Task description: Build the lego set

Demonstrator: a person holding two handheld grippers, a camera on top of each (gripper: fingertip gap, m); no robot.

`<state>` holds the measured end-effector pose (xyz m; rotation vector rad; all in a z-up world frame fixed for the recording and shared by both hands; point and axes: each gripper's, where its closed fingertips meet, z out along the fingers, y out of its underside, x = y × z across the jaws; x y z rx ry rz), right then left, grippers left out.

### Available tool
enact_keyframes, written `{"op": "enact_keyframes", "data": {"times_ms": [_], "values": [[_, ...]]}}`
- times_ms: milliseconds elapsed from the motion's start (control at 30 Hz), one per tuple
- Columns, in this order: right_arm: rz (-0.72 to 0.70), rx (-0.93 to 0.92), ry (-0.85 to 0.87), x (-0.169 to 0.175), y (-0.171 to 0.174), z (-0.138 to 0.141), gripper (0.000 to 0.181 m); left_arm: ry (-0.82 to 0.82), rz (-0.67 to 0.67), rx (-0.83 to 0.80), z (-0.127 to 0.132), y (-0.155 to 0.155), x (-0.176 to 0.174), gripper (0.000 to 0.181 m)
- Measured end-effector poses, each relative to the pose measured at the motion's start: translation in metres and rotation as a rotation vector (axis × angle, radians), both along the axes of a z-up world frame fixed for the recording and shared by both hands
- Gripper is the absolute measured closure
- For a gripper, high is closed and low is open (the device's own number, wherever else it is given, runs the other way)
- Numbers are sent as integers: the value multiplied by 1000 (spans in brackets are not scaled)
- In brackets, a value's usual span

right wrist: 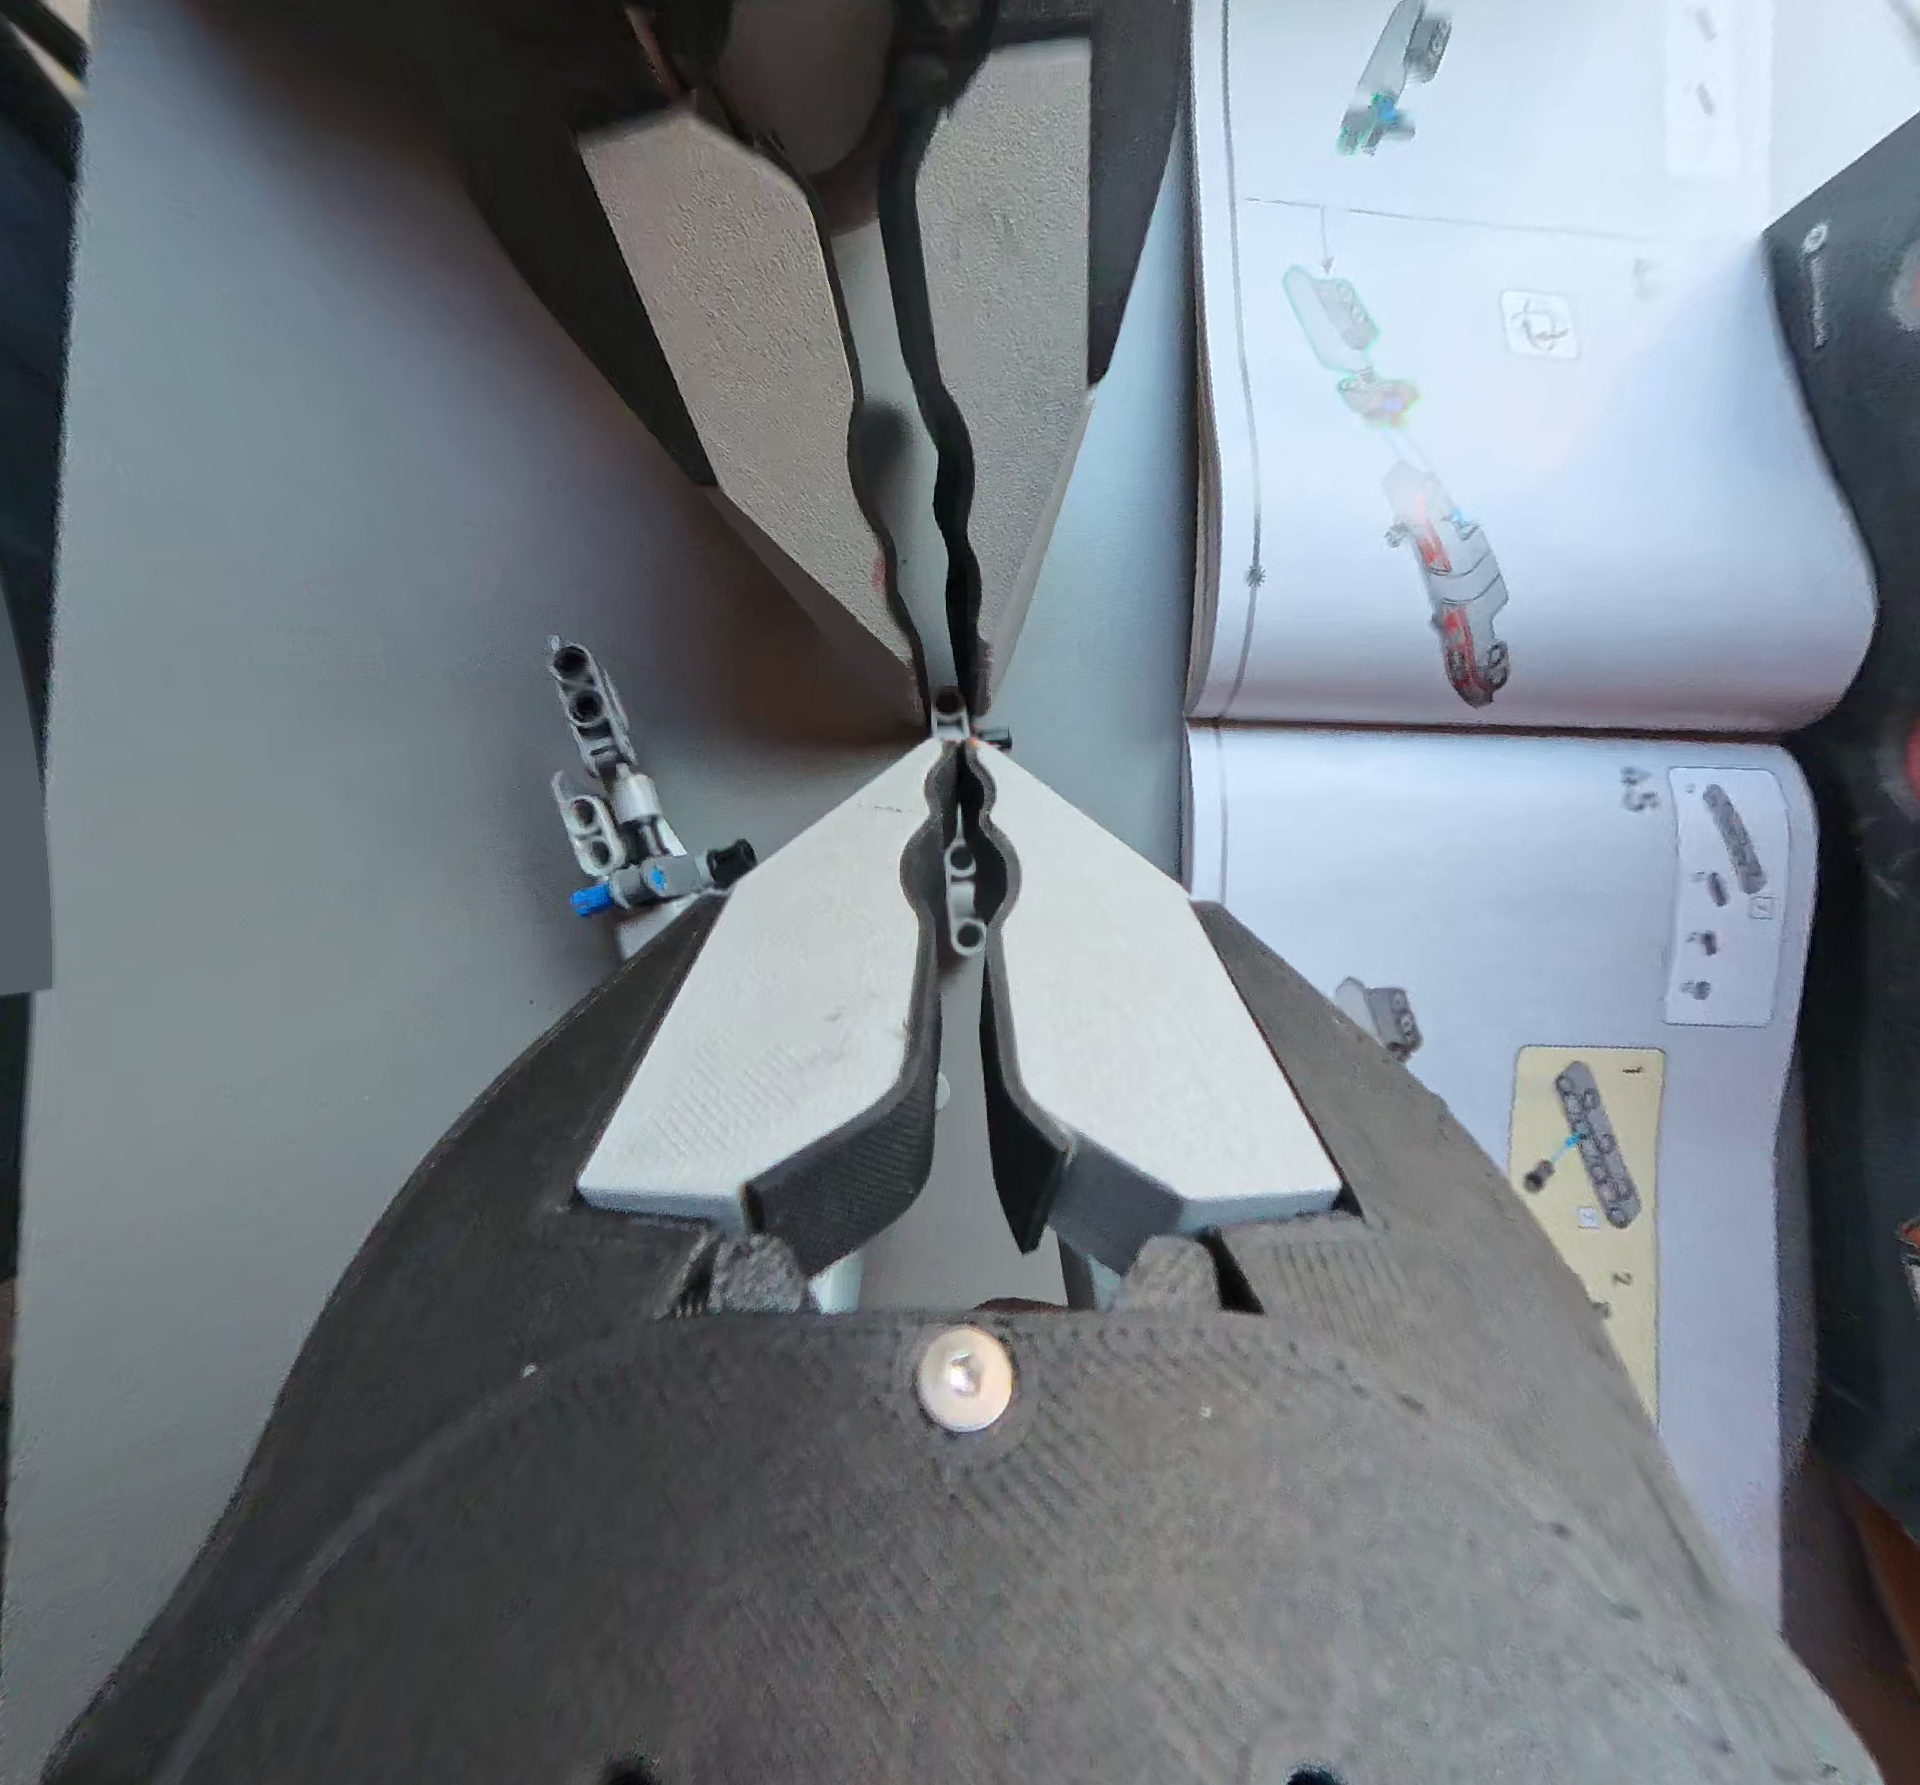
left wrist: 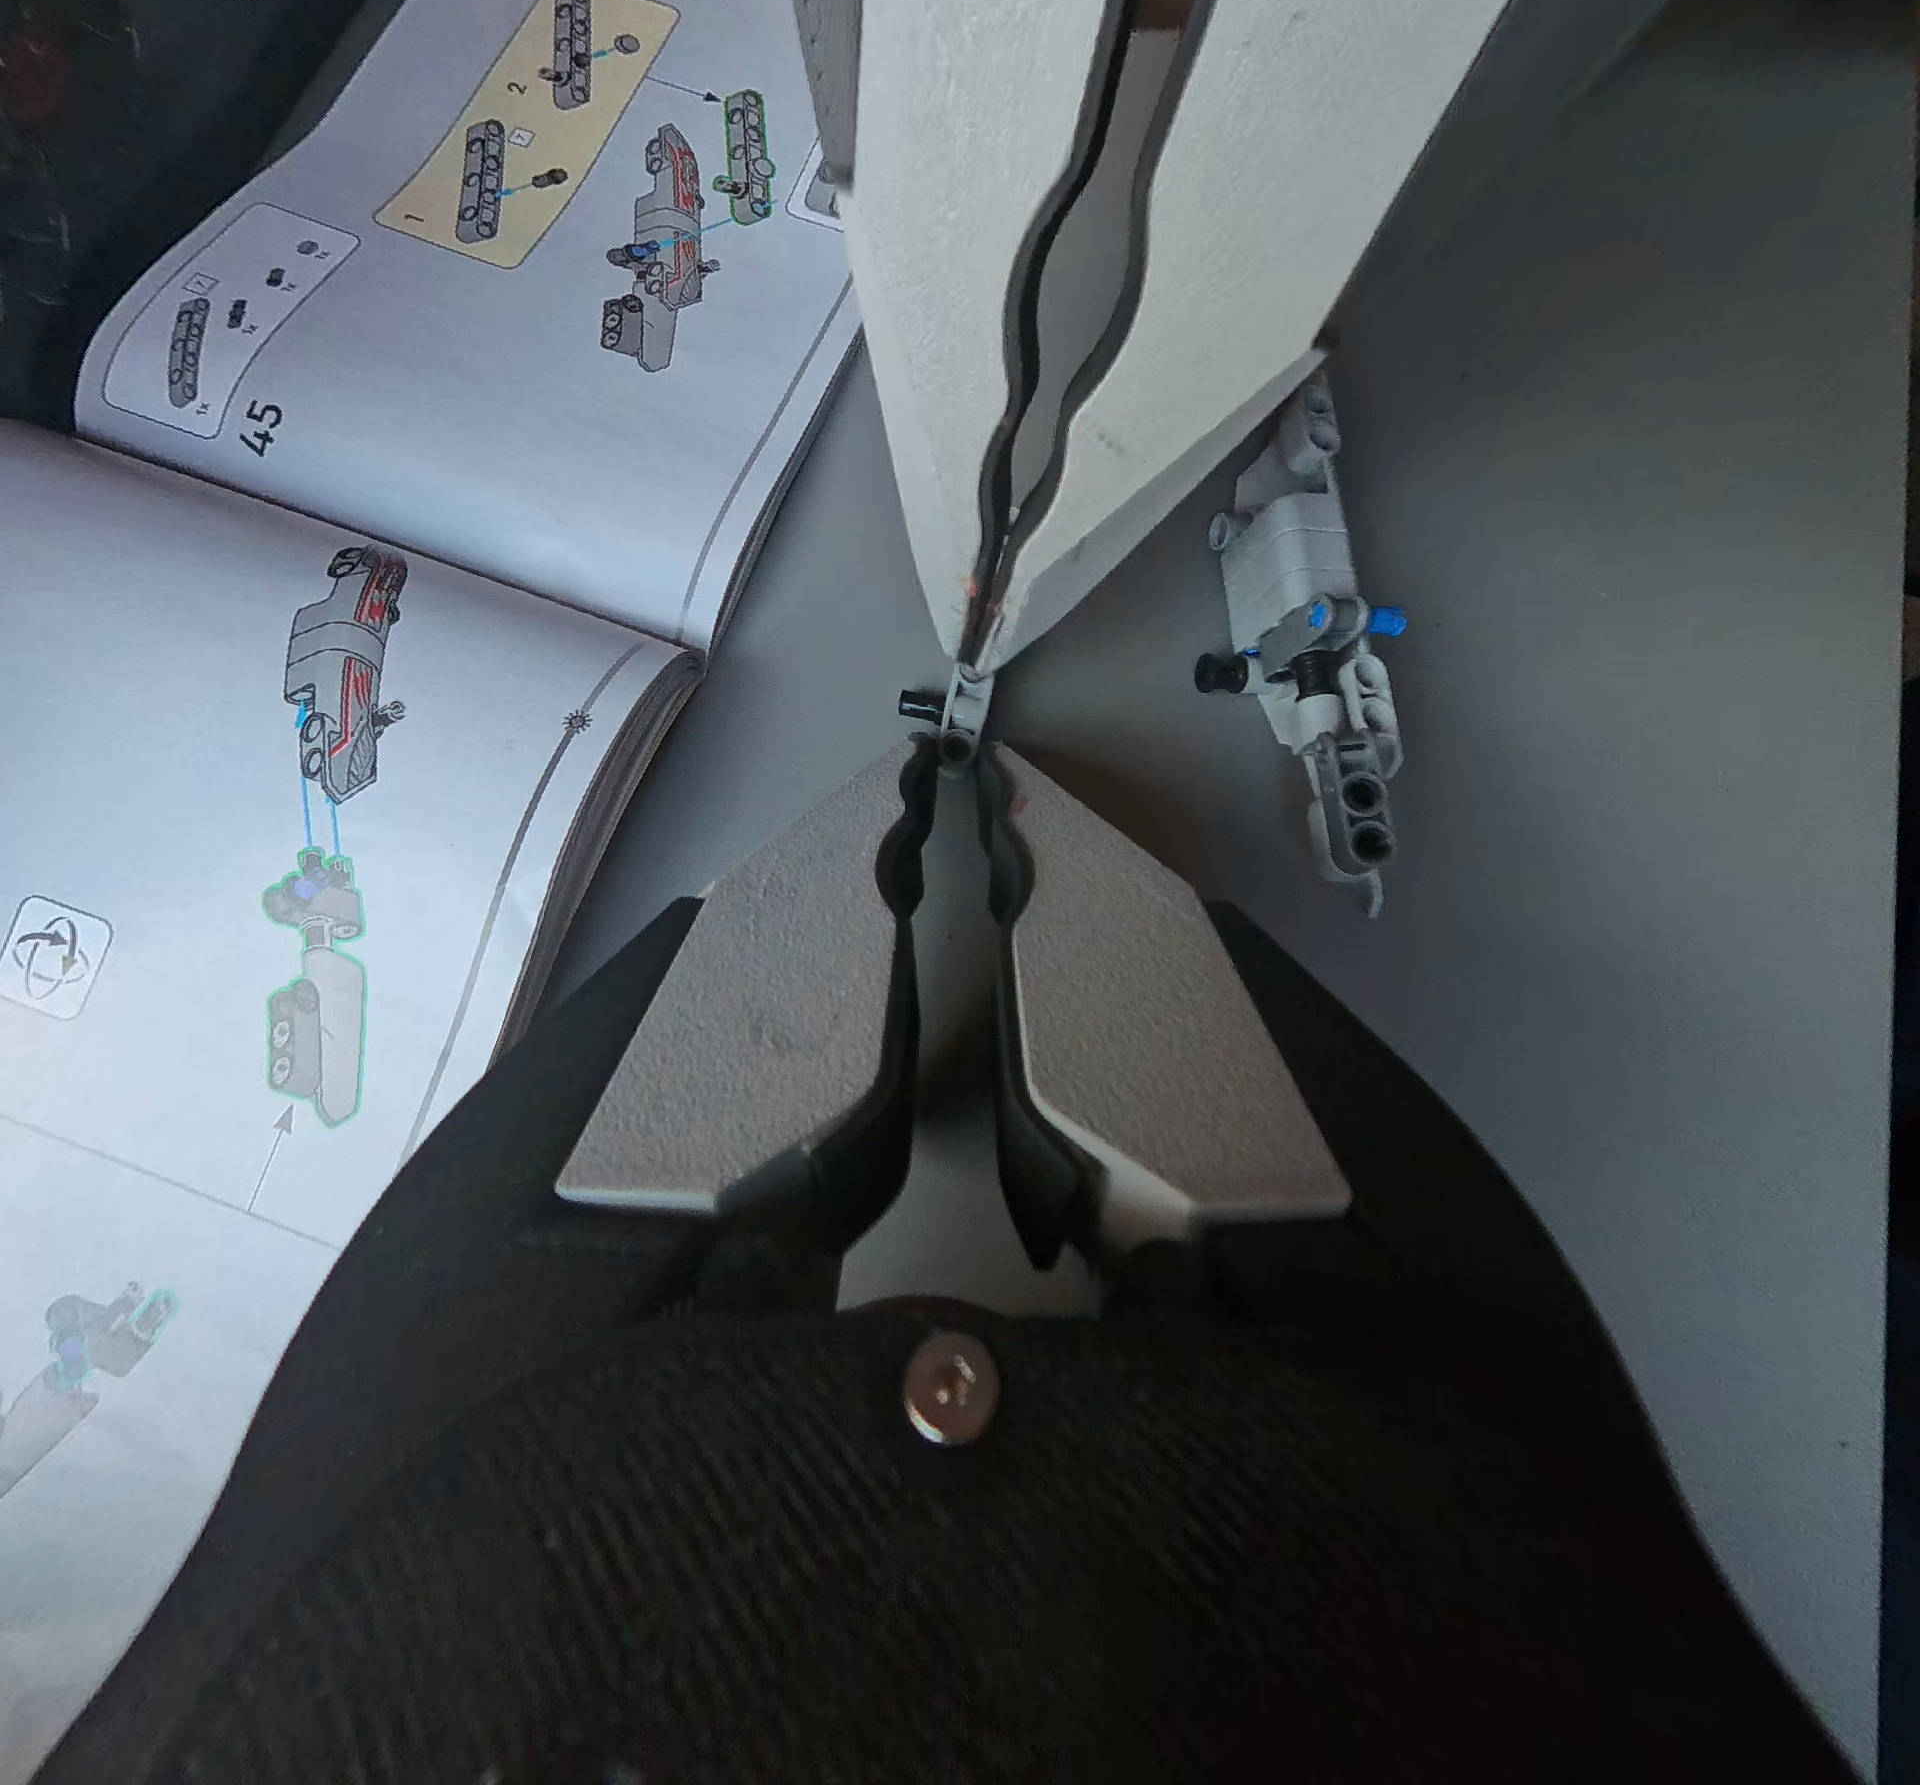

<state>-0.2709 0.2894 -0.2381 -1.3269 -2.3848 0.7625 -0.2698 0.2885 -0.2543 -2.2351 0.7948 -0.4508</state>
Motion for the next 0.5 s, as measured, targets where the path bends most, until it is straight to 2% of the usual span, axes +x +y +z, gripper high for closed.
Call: {"op": "enact_keyframes", "data": {"times_ms": [67, 233, 333, 500], "values": [[-2, 32, -27, 3, 3, -11, 181, 0, 1, 0, 0, 0, -1, 177], [-18, 24, -4, 0, 4, -8, 181, 0, 2, 0, 0, 0, -1, 177], [-13, -54, 32, -1, -2, 2, 181, 2, 1, 2, 0, 0, -1, 177], [-30, -13, 1, 2, 5, -8, 181, 2, 3, 1, 0, 0, -1, 177]]}}
